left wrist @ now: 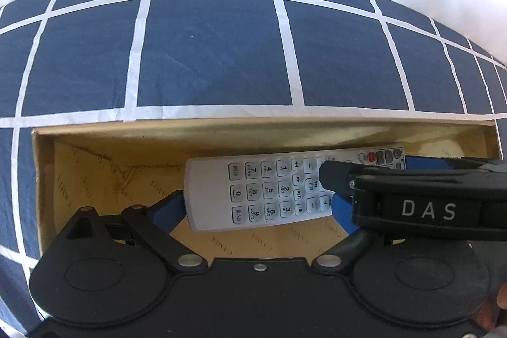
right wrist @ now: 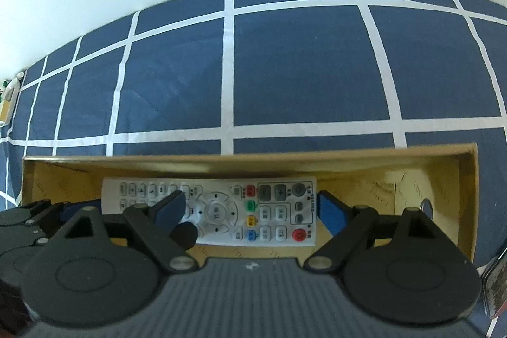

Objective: Organize objects

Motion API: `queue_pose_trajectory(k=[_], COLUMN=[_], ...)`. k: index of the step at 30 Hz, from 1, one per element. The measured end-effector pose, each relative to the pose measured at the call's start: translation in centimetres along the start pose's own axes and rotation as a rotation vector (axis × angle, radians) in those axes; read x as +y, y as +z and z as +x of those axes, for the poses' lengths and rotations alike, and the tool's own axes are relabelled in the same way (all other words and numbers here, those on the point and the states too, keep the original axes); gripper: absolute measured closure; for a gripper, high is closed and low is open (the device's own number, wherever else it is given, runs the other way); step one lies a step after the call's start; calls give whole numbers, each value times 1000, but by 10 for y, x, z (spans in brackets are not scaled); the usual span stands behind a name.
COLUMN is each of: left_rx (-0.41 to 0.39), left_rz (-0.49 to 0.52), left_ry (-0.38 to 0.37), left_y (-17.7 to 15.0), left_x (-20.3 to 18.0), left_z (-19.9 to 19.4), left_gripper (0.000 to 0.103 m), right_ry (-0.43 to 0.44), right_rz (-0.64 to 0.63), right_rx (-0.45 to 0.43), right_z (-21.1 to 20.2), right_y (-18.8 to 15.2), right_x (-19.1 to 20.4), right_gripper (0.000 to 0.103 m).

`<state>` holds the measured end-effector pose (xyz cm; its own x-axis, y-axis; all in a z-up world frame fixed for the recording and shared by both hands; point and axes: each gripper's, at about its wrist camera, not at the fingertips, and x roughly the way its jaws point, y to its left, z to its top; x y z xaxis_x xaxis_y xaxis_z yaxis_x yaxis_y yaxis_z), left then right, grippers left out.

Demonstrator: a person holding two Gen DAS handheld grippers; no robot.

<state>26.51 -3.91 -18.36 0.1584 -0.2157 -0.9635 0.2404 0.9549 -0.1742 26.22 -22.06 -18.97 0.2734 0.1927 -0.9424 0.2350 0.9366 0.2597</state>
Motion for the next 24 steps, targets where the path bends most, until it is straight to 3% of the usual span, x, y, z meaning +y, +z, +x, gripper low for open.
queue_pose_trajectory(k=[16,24], left_rx=[-3,-24], left_rz=[-15,-38], left_ry=[-21,-28], left_y=[6,-9], left_x=[5,3], left_z=[-1,-23], left_gripper=[5,5], right_ry=[-25,-43], right_rz=[-2,-32], right_rx=[9,-21], right_z=[6,-15], right_y=[9,1], right_x=[5,11], right_gripper=[12,12])
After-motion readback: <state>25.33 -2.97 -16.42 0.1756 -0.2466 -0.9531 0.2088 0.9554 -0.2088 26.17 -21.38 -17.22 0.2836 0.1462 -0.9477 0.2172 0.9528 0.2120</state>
